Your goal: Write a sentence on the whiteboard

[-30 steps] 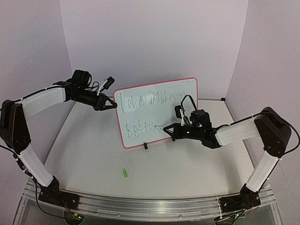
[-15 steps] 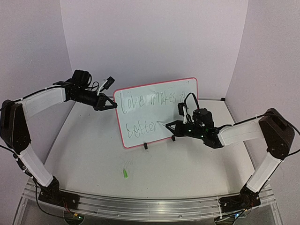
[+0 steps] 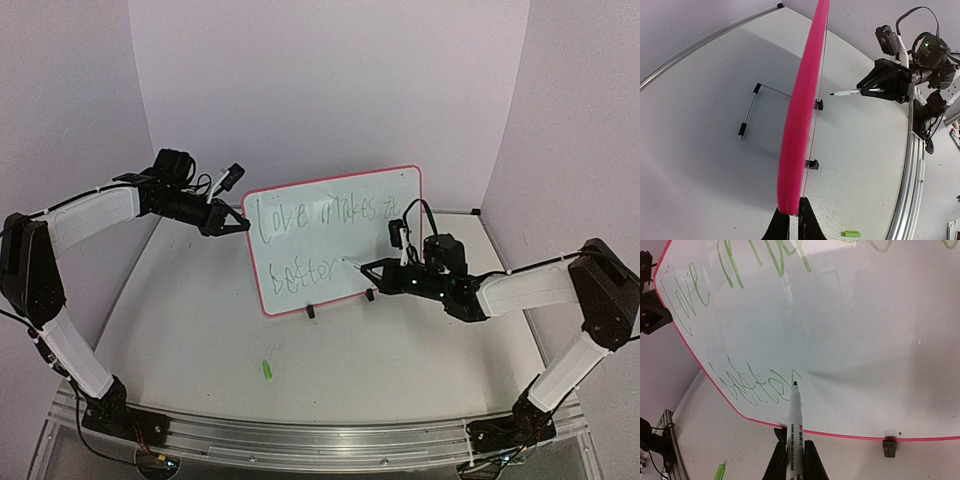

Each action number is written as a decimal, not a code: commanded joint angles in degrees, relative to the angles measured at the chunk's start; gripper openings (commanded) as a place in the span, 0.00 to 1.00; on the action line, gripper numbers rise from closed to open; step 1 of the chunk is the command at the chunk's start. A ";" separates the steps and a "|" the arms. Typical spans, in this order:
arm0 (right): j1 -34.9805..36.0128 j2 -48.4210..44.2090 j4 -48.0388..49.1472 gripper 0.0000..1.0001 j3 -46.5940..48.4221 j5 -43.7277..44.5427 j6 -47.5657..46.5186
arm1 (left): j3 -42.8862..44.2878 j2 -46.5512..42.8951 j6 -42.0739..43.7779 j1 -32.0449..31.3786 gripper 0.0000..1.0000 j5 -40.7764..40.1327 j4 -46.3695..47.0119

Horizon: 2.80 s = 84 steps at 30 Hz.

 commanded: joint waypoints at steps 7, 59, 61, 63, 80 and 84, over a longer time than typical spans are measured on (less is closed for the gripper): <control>-0.14 0.52 2.56 0.00 -2.51 -1.07 -0.14 | -0.12 -0.22 1.50 -1.50 0.00 -0.97 -2.92; 0.70 -23.89 -6.99 0.00 -13.29 16.08 -2.36 | 0.22 -0.82 0.61 -1.43 0.23 -3.04 -3.93; 0.74 -27.22 -8.12 0.00 -14.30 17.18 -2.97 | -0.01 -1.50 0.40 -1.43 0.34 -4.81 -3.92; 0.70 -29.90 -9.76 0.00 -14.59 17.39 -3.78 | -0.37 -2.58 0.21 -1.43 0.43 -6.78 -3.66; 0.72 -43.11 -24.47 0.00 -13.23 16.04 -5.12 | -18.78 -22.45 -21.50 -1.31 0.92 -29.68 7.50; 0.70 -43.91 -26.00 0.00 -13.96 15.12 -3.40 | -27.71 -30.18 -42.29 -1.61 0.89 -40.18 4.14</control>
